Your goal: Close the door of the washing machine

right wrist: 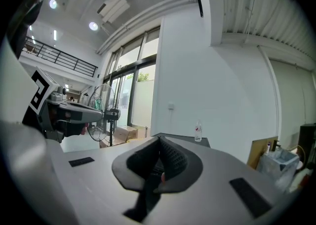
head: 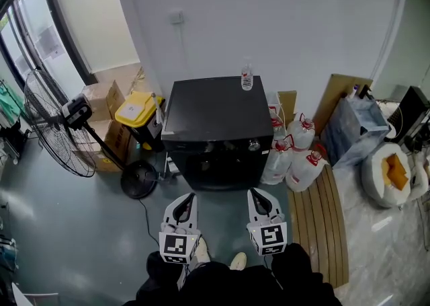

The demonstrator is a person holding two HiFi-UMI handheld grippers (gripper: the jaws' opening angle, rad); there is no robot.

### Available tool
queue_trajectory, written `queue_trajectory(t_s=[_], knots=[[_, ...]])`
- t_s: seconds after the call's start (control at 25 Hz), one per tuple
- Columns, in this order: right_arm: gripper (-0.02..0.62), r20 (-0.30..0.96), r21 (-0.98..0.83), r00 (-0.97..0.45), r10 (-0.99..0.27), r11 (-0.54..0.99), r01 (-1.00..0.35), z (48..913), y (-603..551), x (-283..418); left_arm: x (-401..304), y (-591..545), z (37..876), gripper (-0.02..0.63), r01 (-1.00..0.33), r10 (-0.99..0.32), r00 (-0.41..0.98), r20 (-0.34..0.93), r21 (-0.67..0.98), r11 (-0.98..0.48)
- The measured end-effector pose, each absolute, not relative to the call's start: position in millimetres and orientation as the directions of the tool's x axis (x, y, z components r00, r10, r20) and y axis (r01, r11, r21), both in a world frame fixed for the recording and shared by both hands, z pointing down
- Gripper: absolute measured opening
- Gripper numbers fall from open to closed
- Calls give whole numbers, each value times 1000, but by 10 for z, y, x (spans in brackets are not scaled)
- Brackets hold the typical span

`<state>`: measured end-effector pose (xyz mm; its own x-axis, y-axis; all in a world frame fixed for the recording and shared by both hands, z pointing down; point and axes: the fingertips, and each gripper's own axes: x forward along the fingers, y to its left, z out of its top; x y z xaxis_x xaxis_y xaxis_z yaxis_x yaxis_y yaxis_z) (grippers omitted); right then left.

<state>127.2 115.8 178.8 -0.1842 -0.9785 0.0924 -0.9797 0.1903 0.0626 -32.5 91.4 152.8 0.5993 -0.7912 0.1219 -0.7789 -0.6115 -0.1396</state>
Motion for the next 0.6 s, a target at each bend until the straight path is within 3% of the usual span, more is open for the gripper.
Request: queue_trajectory(t_s=[0.6], knots=[[17,86,69,-178,-980,184,-980,1738,1241,1257,-275,940,1574,23,-767,-780,612,132,-138,-626]])
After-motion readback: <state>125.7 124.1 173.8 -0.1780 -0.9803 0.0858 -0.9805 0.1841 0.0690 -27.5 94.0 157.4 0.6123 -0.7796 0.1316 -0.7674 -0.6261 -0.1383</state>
